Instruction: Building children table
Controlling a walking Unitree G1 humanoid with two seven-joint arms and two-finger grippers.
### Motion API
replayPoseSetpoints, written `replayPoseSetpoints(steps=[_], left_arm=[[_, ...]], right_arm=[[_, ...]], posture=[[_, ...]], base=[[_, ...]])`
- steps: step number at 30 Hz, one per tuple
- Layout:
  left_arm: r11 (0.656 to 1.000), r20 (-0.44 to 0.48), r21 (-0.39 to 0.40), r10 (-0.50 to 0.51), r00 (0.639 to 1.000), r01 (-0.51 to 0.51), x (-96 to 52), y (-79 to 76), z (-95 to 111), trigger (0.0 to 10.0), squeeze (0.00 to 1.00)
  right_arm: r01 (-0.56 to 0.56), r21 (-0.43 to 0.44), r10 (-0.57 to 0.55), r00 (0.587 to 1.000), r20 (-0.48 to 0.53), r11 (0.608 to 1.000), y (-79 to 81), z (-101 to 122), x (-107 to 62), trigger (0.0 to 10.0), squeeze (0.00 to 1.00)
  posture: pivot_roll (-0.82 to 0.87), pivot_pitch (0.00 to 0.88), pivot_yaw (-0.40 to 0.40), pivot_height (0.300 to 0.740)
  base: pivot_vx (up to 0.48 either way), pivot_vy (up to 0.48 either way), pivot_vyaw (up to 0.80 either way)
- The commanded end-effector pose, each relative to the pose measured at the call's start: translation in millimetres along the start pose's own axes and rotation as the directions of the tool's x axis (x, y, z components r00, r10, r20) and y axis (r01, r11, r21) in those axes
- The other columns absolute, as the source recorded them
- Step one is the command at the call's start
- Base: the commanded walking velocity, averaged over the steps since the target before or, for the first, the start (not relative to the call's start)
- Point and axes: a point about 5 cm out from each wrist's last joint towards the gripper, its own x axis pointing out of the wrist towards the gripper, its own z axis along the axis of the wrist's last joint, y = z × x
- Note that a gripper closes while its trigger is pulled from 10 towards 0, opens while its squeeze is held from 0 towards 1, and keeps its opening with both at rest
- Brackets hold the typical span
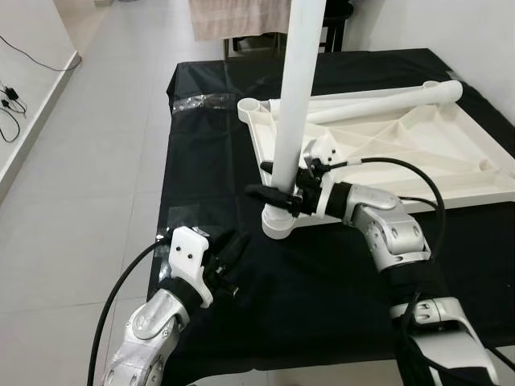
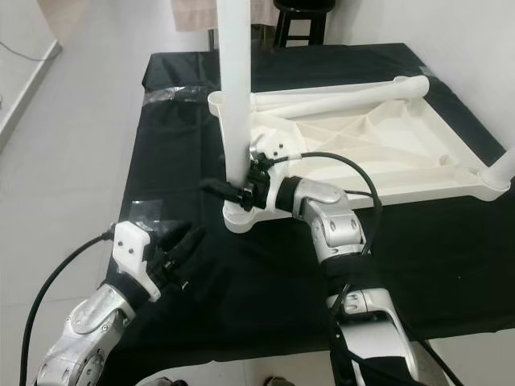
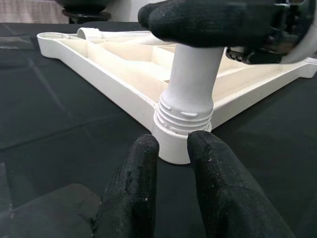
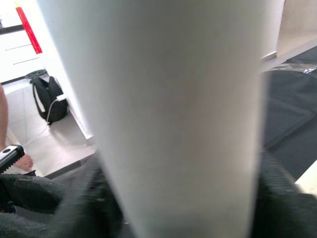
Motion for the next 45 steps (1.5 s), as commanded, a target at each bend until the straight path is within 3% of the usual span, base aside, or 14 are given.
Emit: replayPoseSetpoints(steps=[1,19,21,22,24,26,33,34,35,37,38,42,43,45], left_arm=[[1.000,-0.016,-0.001,0.005,1.000,-0.005,-2.6,-1.4,-4.7,10.0,0.00],[1.000,-0.022,0.012,0.009,1.000,-0.008,-3.4,-3.1,-5.4,10.0,0.00],[1.000,-0.025,0.025,0.013,1.000,-0.013,-3.9,-2.9,-5.2,10.0,0.00],[0.999,-0.026,0.036,0.019,0.999,-0.018,-4.5,-1.4,-4.3,10.0,0.00],[0.999,-0.026,0.036,0.019,0.999,-0.018,-4.5,-1.4,-4.3,10.0,0.00],[0.999,-0.028,0.039,0.018,0.999,-0.017,-5.0,0.3,-4.1,10.0,0.00],[0.999,-0.032,0.033,-0.003,0.999,0.004,-2.2,-0.4,-4.9,10.0,0.00],[0.999,-0.028,0.038,0.010,1.000,-0.009,-2.5,0.4,-4.6,10.0,0.00],[0.999,-0.025,0.041,0.024,0.999,-0.023,-2.7,1.4,-4.4,10.0,0.00],[0.999,-0.025,0.041,0.024,0.999,-0.023,-2.7,1.4,-4.4,10.0,0.00],[0.999,-0.025,0.040,0.025,0.999,-0.024,-2.4,1.4,-4.5,10.0,0.00],[0.999,-0.030,0.033,0.015,0.999,-0.014,-1.8,1.0,-5.2,10.0,0.00],[1.000,-0.033,0.025,0.007,0.999,-0.006,-1.1,0.5,-5.9,10.0,0.00],[1.000,-0.034,0.023,0.005,0.999,-0.004,-0.8,0.2,-6.1,10.0,0.00]], right_arm=[[-0.059,0.006,0.059,0.998,0.002,0.998,0.4,-0.5,3.3,0.0,0.00],[0.055,0.033,-0.054,0.998,-0.031,0.998,-17.1,-16.1,-7.3,0.0,0.00],[0.277,0.011,-0.273,0.953,-0.131,0.961,-14.8,-41.1,-15.9,0.0,0.00],[0.513,0.030,-0.488,0.832,-0.263,0.858,4.5,-73.8,-22.6,0.0,0.00],[0.513,0.030,-0.488,0.832,-0.263,0.858,4.5,-73.8,-22.6,0.0,0.00],[0.650,0.020,-0.607,0.719,-0.338,0.760,38.9,-90.5,-25.9,0.0,0.00],[0.667,-0.005,-0.638,0.711,-0.296,0.745,18.4,-81.9,-17.4,0.0,0.00],[0.660,-0.001,-0.637,0.723,-0.267,0.751,15.4,-75.3,-11.8,2.2,0.00],[0.631,0.016,-0.614,0.760,-0.211,0.776,10.9,-61.6,-3.5,10.0,0.00],[0.631,0.016,-0.614,0.760,-0.211,0.776,10.9,-61.6,-3.5,10.0,0.00],[0.592,0.041,-0.577,0.797,-0.175,0.805,11.1,-54.7,0.1,10.0,1.00],[0.408,0.045,-0.404,0.911,-0.076,0.912,19.8,-26.2,10.3,10.0,1.00],[0.211,-0.010,-0.211,0.977,-0.031,0.978,23.4,-9.2,13.9,10.0,0.00],[0.148,-0.029,-0.149,0.988,-0.031,0.989,23.0,-6.9,13.5,10.0,0.00]], posture=[[0.06,0.124,-0.019,0.740],[0.04,0.127,-0.020,0.740],[0.02,0.135,-0.028,0.740],[0.00,0.151,-0.004,0.740],[0.00,0.151,-0.004,0.740],[-0.02,0.148,0.008,0.740],[0.00,0.141,-0.012,0.740],[0.00,0.143,-0.006,0.740],[0.00,0.143,-0.006,0.740],[0.00,0.143,-0.006,0.740],[0.00,0.140,-0.009,0.740],[0.00,0.137,-0.002,0.740],[0.01,0.134,-0.005,0.740],[0.01,0.133,-0.005,0.740]], base=[[0.000,0.000,0.00],[0.000,0.000,0.00],[0.000,0.000,0.00],[0.000,0.000,0.00],[0.000,0.000,0.00],[0.000,0.000,0.00],[0.000,0.000,0.00],[0.000,0.000,0.00],[0.000,0.000,0.00],[0.000,0.000,0.00],[0.000,0.000,0.00],[0.000,0.000,0.00],[0.000,0.000,0.00],[0.000,0.000,0.00]])
